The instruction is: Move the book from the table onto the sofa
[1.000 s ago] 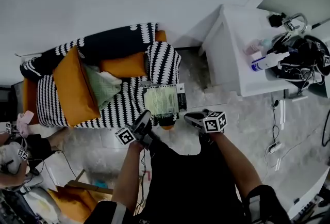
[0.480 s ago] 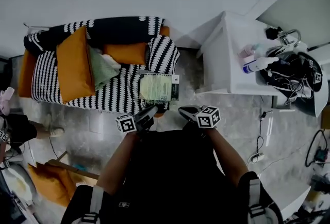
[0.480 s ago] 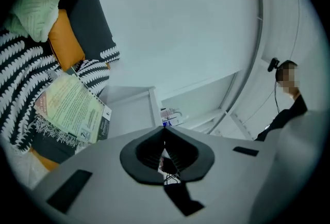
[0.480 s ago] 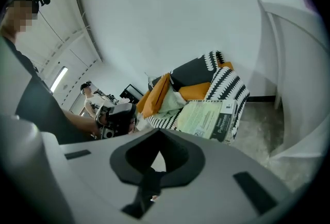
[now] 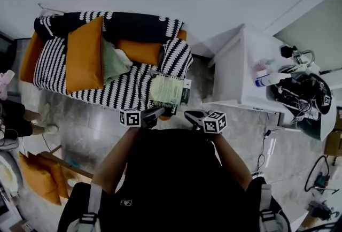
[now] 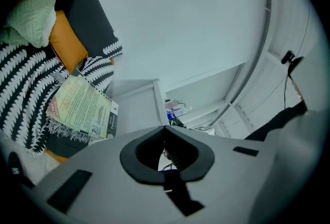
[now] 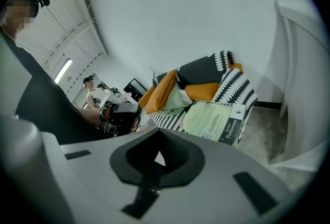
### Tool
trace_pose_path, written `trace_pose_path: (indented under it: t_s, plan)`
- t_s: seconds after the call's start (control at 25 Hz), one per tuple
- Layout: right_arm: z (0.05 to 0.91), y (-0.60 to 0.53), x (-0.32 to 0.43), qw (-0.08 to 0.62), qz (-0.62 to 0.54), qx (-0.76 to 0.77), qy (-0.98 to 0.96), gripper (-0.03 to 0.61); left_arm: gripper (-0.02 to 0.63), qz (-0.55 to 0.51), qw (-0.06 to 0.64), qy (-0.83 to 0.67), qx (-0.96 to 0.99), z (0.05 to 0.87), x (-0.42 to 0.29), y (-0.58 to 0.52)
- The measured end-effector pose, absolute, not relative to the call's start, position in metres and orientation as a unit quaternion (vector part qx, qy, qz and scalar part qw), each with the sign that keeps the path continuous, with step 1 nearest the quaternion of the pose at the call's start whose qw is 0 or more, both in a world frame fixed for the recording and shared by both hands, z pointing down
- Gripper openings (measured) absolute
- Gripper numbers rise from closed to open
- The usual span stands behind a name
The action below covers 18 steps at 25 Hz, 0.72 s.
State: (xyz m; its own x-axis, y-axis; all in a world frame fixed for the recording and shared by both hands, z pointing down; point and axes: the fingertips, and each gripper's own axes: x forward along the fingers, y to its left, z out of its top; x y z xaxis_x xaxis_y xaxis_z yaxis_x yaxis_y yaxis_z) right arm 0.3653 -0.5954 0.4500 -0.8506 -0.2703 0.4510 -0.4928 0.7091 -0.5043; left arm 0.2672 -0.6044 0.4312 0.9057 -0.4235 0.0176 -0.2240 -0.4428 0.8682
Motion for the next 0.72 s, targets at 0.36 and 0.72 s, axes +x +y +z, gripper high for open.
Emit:
trace_pose_path:
  t_s: [0.36, 0.72]
  plan:
    - [0.451, -0.588, 0.37, 0.184, 0.324, 0.203, -0.905, 0.006, 0.011, -0.084, 0.482, -0.193, 0.85, 0.431, 0.27, -0.601]
    - [0.455, -0.58, 0.366, 0.207, 0.315, 0.187, -0.907, 0.006, 0.011, -0.081, 0.486, -0.212, 0.844, 0.441, 0.26, -0.599]
